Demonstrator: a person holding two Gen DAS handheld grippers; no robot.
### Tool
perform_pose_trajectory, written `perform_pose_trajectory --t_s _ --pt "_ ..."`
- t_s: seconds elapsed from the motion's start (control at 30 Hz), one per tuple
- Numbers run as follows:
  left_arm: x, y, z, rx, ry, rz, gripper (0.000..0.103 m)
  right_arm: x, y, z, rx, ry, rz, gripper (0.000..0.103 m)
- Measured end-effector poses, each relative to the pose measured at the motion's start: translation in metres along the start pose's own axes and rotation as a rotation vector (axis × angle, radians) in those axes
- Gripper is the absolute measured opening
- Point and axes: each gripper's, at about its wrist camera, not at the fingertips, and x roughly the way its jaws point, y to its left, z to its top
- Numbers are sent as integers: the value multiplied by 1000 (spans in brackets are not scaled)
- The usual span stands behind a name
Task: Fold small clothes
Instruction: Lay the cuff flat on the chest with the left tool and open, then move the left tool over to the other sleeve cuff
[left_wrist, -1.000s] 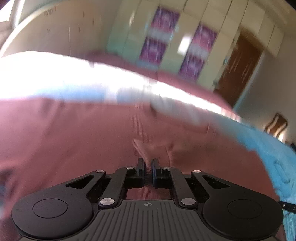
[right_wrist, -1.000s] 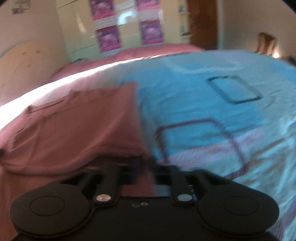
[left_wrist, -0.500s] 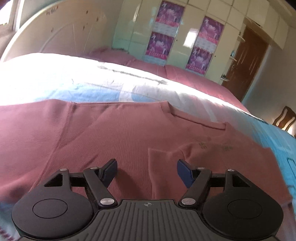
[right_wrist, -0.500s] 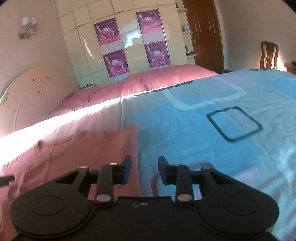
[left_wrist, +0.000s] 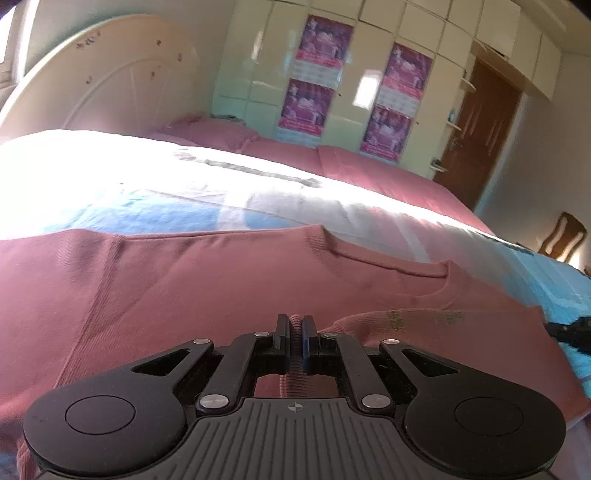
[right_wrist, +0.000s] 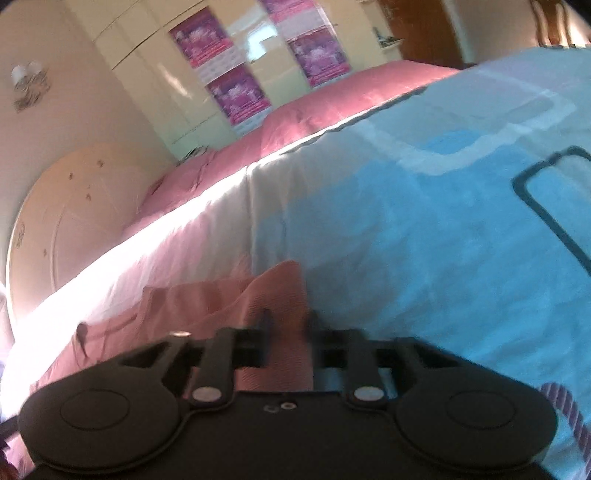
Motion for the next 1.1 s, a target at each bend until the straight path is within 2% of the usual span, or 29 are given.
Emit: perform_pose_trajectory --t_s 0.07,0.13,0.2,0.27,0.3,0.33,0.4,0.47,0.53,0.57,0.63,0.7,0.8,0.9,1.1 --pt "6 -1 -5 20 27 14 5 -1 6 -1 -77 -29 -88 1" --pt "14 -2 -7 41 49 21 5 2 7 -4 -124 -14 -139 0" --pt "12 -2 0 37 59 35 9 -4 8 0 -131 -22 -131 8" --pt "-2 -5 2 59 11 112 14 -17 14 5 -146 -71 -115 14" --pt "-9 -9 5 73 -20 125 20 -20 18 8 -161 -80 -101 16" --pt "-12 -12 8 69 -30 103 25 -20 22 9 -183 -78 -90 16" --pt "-11 -30 10 103 -31 36 61 -12 32 10 -238 -62 -79 20" --pt "1 -50 8 170 8 -2 76 1 37 8 -274 -26 -81 19" --pt "19 -62 4 195 77 -24 76 17 36 5 -309 8 -163 24" --pt "32 -62 0 194 135 -4 76 19 35 5 -302 6 -187 25" --pt "34 -62 -3 222 114 18 76 18 32 9 -268 13 -183 25" --pt "25 -64 2 199 98 56 76 15 41 9 -315 23 -210 25" --pt "7 -71 1 196 39 -1 76 -1 50 7 -341 10 -168 24" --pt "9 -85 -13 234 87 -1 76 1 55 -8 -379 73 -155 24" --pt "-11 -81 -38 247 93 38 76 -31 58 -35 -429 71 -163 24"
